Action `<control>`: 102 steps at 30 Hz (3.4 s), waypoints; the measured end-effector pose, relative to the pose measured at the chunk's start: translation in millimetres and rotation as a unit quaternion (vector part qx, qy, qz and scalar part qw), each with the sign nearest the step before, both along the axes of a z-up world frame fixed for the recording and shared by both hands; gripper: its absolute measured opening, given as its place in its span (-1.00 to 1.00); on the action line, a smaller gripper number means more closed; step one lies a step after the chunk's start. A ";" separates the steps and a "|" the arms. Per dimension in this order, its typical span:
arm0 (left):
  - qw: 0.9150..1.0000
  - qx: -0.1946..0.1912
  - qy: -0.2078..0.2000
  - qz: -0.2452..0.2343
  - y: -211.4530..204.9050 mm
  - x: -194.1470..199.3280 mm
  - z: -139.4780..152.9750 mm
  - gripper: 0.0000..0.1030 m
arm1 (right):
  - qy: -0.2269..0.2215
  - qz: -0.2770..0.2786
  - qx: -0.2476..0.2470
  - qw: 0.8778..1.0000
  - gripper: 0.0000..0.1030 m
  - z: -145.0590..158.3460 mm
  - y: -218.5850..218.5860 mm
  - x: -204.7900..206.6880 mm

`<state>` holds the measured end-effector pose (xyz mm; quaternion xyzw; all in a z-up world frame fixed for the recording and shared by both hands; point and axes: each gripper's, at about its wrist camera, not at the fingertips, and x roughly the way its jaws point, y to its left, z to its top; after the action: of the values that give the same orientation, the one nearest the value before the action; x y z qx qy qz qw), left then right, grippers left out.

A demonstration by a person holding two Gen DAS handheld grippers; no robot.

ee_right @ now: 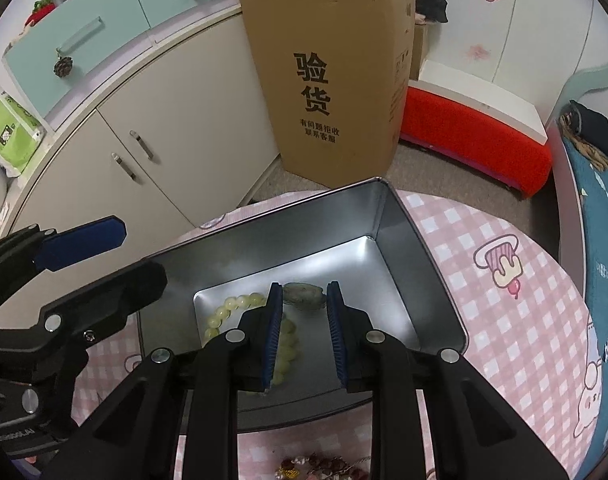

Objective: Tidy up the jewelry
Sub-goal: 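Lower the yellow bracelet and jade pendant into the grey box, open both tools, then move the left tool to the red bead bracelet with pink charm, then grasp the red bracelet with the left tool while the right tool grasps a pink clip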

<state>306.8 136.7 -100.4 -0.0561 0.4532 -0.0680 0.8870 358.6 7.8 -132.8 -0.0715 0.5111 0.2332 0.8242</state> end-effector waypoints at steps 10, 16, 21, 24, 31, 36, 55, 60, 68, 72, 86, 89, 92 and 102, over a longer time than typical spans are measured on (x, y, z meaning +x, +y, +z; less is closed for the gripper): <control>1.000 -0.007 -0.011 -0.005 -9.8 -13.7 9.0 0.17 | -0.017 -0.007 0.006 1.000 -0.34 19.5 -17.7 -19.0; 0.999 -0.001 -0.046 -0.019 -30.7 -45.0 26.8 0.26 | -0.059 -0.008 0.023 0.998 -0.23 47.4 -48.6 -53.9; 0.996 0.001 -0.075 -0.045 -61.1 -77.6 33.5 0.27 | -0.095 -0.029 0.038 0.994 -0.02 61.0 -96.8 -93.1; 0.996 0.007 -0.077 -0.051 -79.0 -90.1 28.1 0.27 | -0.104 -0.046 0.037 0.993 -0.02 55.5 -124.4 -111.8; 0.996 0.019 -0.058 -0.065 -113.8 -99.6 -3.5 0.26 | -0.096 -0.104 0.053 0.989 -0.02 20.1 -180.1 -134.5; 0.991 0.081 -0.091 -0.058 -134.6 -108.2 -29.7 0.22 | -0.086 -0.125 0.072 0.986 -0.02 -2.8 -198.7 -144.8; 0.991 0.093 -0.053 -0.079 -147.2 -99.2 -81.3 -0.32 | -0.058 -0.134 0.121 0.982 -0.01 -29.0 -216.2 -143.1; 0.991 0.095 -0.049 -0.077 -143.7 -98.3 -82.9 -0.47 | -0.056 -0.132 0.119 0.983 -0.01 -29.6 -213.2 -141.3; 0.991 0.094 -0.049 -0.081 -140.9 -98.1 -83.2 -0.55 | -0.051 -0.131 0.115 0.983 -0.01 -31.8 -213.0 -141.3; 0.992 0.085 -0.051 -0.078 -135.2 -101.9 -80.2 -0.55 | -0.054 -0.130 0.106 0.984 -0.01 -31.0 -212.9 -140.4; 0.991 0.017 -0.102 -0.085 -112.2 -134.7 -29.2 -0.55 | -0.095 -0.102 0.020 0.990 0.00 -34.9 -192.1 -118.4; 0.991 0.014 -0.103 -0.086 -108.7 -136.3 -26.5 -0.55 | -0.093 -0.092 0.006 0.991 0.00 -38.2 -189.4 -109.8; 0.991 0.010 -0.098 -0.086 -105.1 -135.7 -27.6 -0.55 | -0.099 -0.070 -0.017 0.992 -0.04 -40.7 -181.6 -108.2; 0.992 -0.009 -0.088 -0.092 -100.5 -134.5 -28.3 -0.55 | -0.099 -0.036 -0.031 0.994 -0.69 -37.3 -165.4 -116.1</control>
<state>172.3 36.2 -128.7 -0.0163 0.3763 -0.1585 0.9127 242.6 -157.6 -170.1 -0.1012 0.4365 0.1786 0.8760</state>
